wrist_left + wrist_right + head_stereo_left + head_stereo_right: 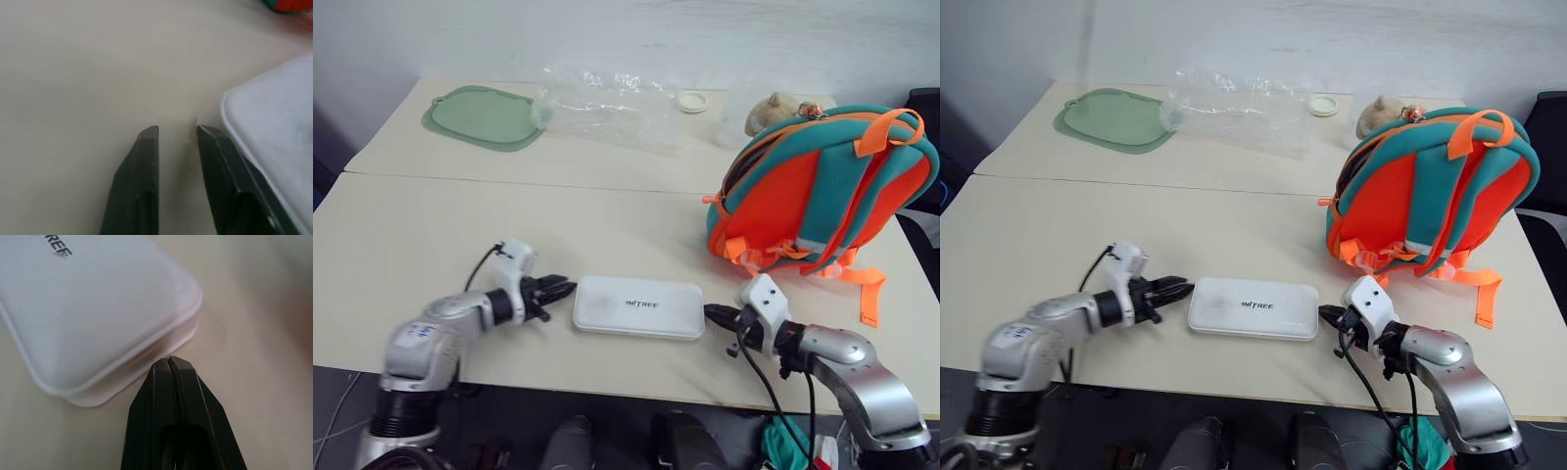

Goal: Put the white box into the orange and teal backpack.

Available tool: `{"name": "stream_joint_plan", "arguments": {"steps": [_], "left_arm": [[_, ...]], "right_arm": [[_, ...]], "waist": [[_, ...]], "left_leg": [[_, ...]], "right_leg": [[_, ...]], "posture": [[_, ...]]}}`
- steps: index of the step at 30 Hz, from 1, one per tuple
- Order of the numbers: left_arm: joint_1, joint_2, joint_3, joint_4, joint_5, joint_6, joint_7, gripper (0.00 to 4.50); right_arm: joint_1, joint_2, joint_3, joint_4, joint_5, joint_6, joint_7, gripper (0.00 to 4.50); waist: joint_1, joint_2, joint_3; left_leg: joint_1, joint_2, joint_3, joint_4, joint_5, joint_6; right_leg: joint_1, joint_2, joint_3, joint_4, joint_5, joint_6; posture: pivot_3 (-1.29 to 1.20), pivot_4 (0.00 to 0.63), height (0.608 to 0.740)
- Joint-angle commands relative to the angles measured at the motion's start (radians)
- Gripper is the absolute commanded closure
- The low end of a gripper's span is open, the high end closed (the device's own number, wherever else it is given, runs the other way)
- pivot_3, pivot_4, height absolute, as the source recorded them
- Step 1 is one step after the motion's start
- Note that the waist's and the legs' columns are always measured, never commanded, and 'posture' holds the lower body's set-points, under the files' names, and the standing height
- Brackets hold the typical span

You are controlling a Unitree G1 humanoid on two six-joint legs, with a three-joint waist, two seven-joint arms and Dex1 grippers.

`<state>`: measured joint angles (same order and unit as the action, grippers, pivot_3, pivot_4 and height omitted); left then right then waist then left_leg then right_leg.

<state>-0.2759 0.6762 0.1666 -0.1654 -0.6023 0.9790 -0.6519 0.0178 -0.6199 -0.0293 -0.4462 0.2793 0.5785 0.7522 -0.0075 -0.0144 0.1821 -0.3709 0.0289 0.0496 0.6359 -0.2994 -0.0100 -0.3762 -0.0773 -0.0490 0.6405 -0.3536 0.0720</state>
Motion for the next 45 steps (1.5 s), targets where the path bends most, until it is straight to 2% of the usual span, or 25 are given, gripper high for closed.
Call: {"name": "stream_joint_plan", "arguments": {"steps": [1,4,7,11,18,23,26,28,30,33,39,41,43,45], "left_arm": [[-0.076,0.134,0.017,0.088,-0.109,0.207,-0.141,1.8],[-0.177,0.217,-0.01,0.19,-0.203,0.462,-0.221,0.92],[-0.274,0.206,-0.062,0.312,-0.227,0.615,-0.205,0.02],[-0.357,0.135,-0.158,0.443,-0.229,0.635,-0.115,0.02],[-0.459,-0.016,-0.233,0.629,-0.355,0.635,0.039,0.02],[-0.464,0.008,-0.376,0.631,-0.576,0.635,0.101,0.02],[-0.455,0.038,-0.42,0.626,-0.677,0.635,0.159,0.02],[-0.455,0.036,-0.405,0.663,-0.711,0.635,0.206,0.02],[-0.459,-0.006,-0.33,0.747,-0.708,0.635,0.289,0.02],[-0.446,-0.028,-0.294,0.751,-0.749,0.635,0.353,0.6],[-0.407,-0.031,-0.247,0.719,-0.858,0.635,0.449,2.46],[-0.394,-0.025,-0.203,0.692,-0.881,0.635,0.451,3.05],[-0.362,-0.028,-0.132,0.6,-0.877,0.614,0.428,3.27],[-0.321,-0.037,-0.057,0.501,-0.872,0.552,0.391,3.28]], "right_arm": [[-0.003,-0.026,-0.021,-0.034,0.019,-0.041,0.024,4.5],[-0.007,-0.033,-0.014,-0.03,0.021,-0.055,0.036,4.5],[-0.009,-0.038,-0.008,-0.025,0.02,-0.069,0.049,4.5],[-0.003,-0.044,0.0,-0.026,0.027,-0.08,0.066,4.5],[-0.021,-0.03,0.043,-0.008,0.013,-0.108,0.069,4.5],[-0.059,-0.02,0.08,0.021,-0.002,-0.128,0.058,4.5],[-0.077,-0.011,0.094,0.038,-0.011,-0.132,0.049,4.5],[-0.088,0.0,0.102,0.049,-0.018,-0.135,0.038,4.5],[-0.092,0.016,0.11,0.05,-0.017,-0.131,0.026,4.5],[-0.087,0.026,0.118,0.035,-0.019,-0.119,0.014,4.5],[-0.058,0.019,0.093,0.013,-0.003,-0.11,0.006,4.5],[-0.028,0.013,0.045,-0.008,0.027,-0.125,0.015,4.5],[0.016,0.013,-0.029,-0.037,0.077,-0.128,0.019,4.5],[0.077,0.013,-0.129,-0.07,0.151,-0.143,0.044,4.5]], "waist": [[0.002,0.0,0.0],[0.003,-0.001,0.001],[0.007,-0.001,0.001],[0.007,-0.002,0.001],[0.013,-0.002,0.001],[0.008,-0.002,0.001],[0.005,-0.002,0.001],[0.005,-0.002,0.001],[0.005,-0.002,0.001],[0.008,-0.002,0.001],[0.006,-0.003,0.001],[0.007,-0.003,0.001],[0.006,-0.003,0.001],[0.006,-0.003,0.001]], "left_leg": [[0.0,0.0,0.0,0.0,0.0,0.001],[0.0,-0.001,0.0,0.0,0.0,0.001],[-0.001,-0.001,0.0,0.0,0.0,0.0],[-0.001,-0.001,0.0,0.0,0.0,0.0],[-0.001,-0.002,-0.001,0.008,0.0,0.001],[-0.001,-0.002,-0.001,0.011,-0.001,0.001],[-0.001,-0.002,-0.001,0.011,-0.001,0.001],[-0.001,-0.001,-0.001,0.011,-0.001,0.001],[-0.001,-0.002,-0.001,0.011,-0.001,0.001],[-0.001,-0.002,-0.001,0.013,0.0,0.001],[-0.001,-0.002,-0.001,0.013,0.0,0.001],[-0.001,-0.002,-0.001,0.013,0.0,0.001],[-0.001,-0.002,-0.001,0.013,0.0,0.001],[-0.002,-0.002,-0.001,0.013,0.0,0.0]], "right_leg": [[0.0,0.0,0.0,0.0,0.0,0.0],[0.0,0.0,0.0,-0.001,0.0,0.0],[0.0,-0.001,0.0,-0.002,0.0,0.0],[0.0,-0.001,0.0,-0.002,0.0,0.0],[0.002,-0.002,0.0,0.004,0.0,0.001],[0.003,-0.003,0.001,0.003,0.001,0.003],[0.003,-0.002,0.001,0.002,0.001,0.003],[0.002,-0.002,0.001,0.002,0.001,0.003],[0.002,-0.002,0.001,0.002,0.001,0.003],[0.003,-0.002,0.001,0.004,0.001,0.003],[0.003,-0.002,0.001,0.004,0.001,0.003],[0.003,-0.002,0.001,0.004,0.001,0.003],[0.003,-0.002,0.001,0.004,0.001,0.003],[0.002,-0.002,0.001,0.004,0.001,0.003]], "posture": [[0.0,0.15,0.74],[0.0,0.15,0.74],[0.0,0.15,0.74],[0.0,0.15,0.74],[0.0,0.15,0.74],[0.0,0.15,0.74],[0.0,0.15,0.74],[0.0,0.15,0.74],[0.0,0.15,0.74],[0.0,0.15,0.74],[0.0,0.15,0.74],[0.0,0.15,0.74],[0.0,0.15,0.74],[0.0,0.15,0.74]]}}
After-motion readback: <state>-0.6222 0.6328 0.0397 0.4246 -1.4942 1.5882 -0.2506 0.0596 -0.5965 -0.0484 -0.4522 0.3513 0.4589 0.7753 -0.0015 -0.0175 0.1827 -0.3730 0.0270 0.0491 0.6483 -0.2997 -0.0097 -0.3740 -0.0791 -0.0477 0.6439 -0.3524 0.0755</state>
